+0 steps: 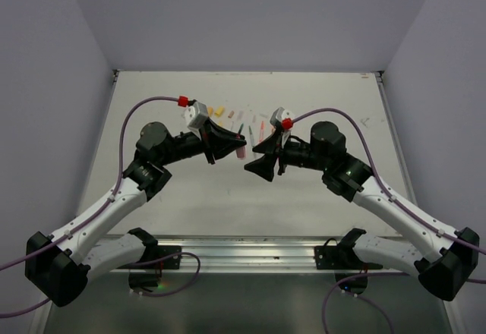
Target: Open the pen caps
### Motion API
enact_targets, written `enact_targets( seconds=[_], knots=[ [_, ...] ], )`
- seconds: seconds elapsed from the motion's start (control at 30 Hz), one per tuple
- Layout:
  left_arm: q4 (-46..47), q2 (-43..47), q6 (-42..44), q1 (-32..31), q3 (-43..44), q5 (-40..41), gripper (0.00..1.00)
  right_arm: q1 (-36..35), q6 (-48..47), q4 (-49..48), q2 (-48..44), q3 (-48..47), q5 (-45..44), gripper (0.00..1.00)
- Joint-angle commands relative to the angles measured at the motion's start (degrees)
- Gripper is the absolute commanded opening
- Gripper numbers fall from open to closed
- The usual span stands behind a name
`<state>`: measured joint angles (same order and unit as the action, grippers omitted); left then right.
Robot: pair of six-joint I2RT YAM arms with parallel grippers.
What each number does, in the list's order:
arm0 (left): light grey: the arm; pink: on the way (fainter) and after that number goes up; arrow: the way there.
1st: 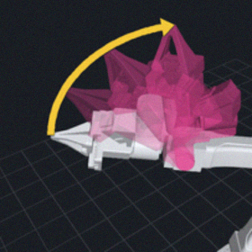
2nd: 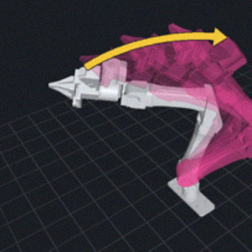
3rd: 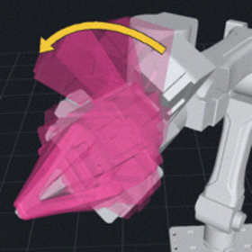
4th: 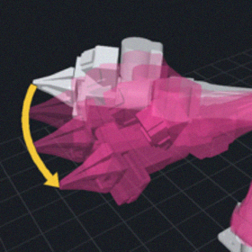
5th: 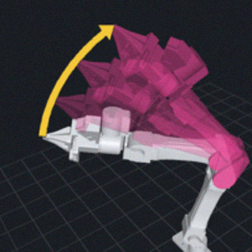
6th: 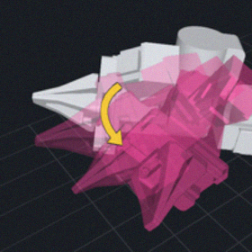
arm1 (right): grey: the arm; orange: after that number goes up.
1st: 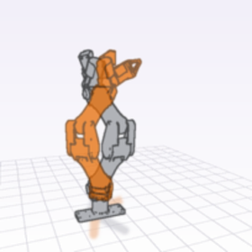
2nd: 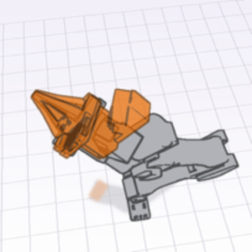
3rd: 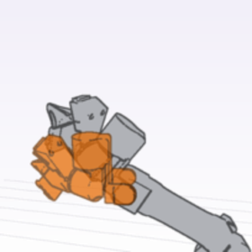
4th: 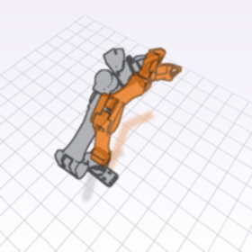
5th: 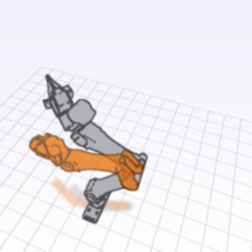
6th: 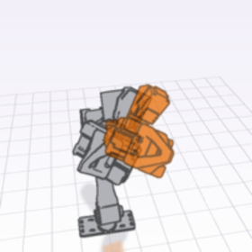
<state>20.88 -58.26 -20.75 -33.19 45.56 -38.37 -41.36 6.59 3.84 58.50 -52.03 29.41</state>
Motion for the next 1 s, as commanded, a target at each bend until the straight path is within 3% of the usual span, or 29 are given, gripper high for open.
enact_targets(
  seconds=[0.0,0.27,0.6,0.7,0.9,0.97],
  knots=[
    [-0.2,1.0,2.9,-0.4,2.7,-1.6,0.0,-0.1,-1.8,-2.5,2.0,-3.6,-1.2,0.67],
    [0.2,0.5,3.4,-0.4,2.7,-2.9,0.0,-0.1,-4.7,-2.8,7.1,-8.3,1.9,0.67],
    [1.6,-0.4,3.0,-0.3,3.0,-2.8,0.0,0.0,-4.0,-3.2,9.4,-8.4,4.7,0.5],
    [1.8,-0.5,3.0,-0.4,3.0,-2.8,0.0,0.0,-3.8,-3.2,9.2,-8.0,4.6,0.35],
    [0.6,-1.2,3.8,-0.4,2.0,-0.7,0.11,0.0,-3.5,-2.5,8.5,-7.1,3.4,0.09],
    [1.3,-1.1,3.5,-0.3,1.5,0.0,0.21,0.0,-3.5,-2.1,8.6,-6.8,2.6,0.03]
  ],
)
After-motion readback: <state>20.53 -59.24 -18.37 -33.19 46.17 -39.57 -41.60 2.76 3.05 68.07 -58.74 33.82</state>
